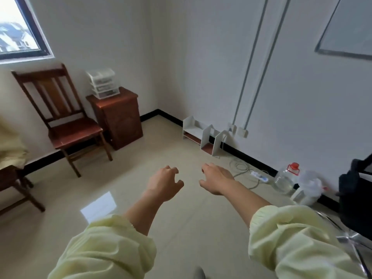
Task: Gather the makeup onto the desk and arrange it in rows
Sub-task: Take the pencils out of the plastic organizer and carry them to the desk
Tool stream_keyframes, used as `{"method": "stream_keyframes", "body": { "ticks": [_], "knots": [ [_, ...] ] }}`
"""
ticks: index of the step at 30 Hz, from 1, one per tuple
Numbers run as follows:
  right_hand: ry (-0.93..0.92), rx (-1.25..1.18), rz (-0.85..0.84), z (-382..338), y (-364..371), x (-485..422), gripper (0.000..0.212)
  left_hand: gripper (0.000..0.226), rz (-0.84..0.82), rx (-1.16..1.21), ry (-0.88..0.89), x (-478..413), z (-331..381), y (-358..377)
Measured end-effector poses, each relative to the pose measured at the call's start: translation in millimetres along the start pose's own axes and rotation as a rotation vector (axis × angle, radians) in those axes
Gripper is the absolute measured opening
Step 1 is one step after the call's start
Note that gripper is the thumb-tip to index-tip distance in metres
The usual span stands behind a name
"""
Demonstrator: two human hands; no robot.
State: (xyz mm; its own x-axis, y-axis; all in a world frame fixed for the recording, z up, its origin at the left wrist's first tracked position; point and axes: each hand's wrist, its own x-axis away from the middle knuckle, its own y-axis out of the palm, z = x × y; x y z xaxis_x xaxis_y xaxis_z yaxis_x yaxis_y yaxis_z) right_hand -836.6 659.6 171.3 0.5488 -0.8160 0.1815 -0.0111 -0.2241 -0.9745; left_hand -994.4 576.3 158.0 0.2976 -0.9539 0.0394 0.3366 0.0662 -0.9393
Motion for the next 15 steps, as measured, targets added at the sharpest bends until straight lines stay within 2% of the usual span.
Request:
{"method": "stream_keyframes", "body": {
  "ticks": [15],
  "knots": [
    [-0.324, 0.064, -0.01, -92, -81, -404, 0.036, 0.048, 0.148, 0.05, -0.354, -320, -155, -82]
  ]
}}
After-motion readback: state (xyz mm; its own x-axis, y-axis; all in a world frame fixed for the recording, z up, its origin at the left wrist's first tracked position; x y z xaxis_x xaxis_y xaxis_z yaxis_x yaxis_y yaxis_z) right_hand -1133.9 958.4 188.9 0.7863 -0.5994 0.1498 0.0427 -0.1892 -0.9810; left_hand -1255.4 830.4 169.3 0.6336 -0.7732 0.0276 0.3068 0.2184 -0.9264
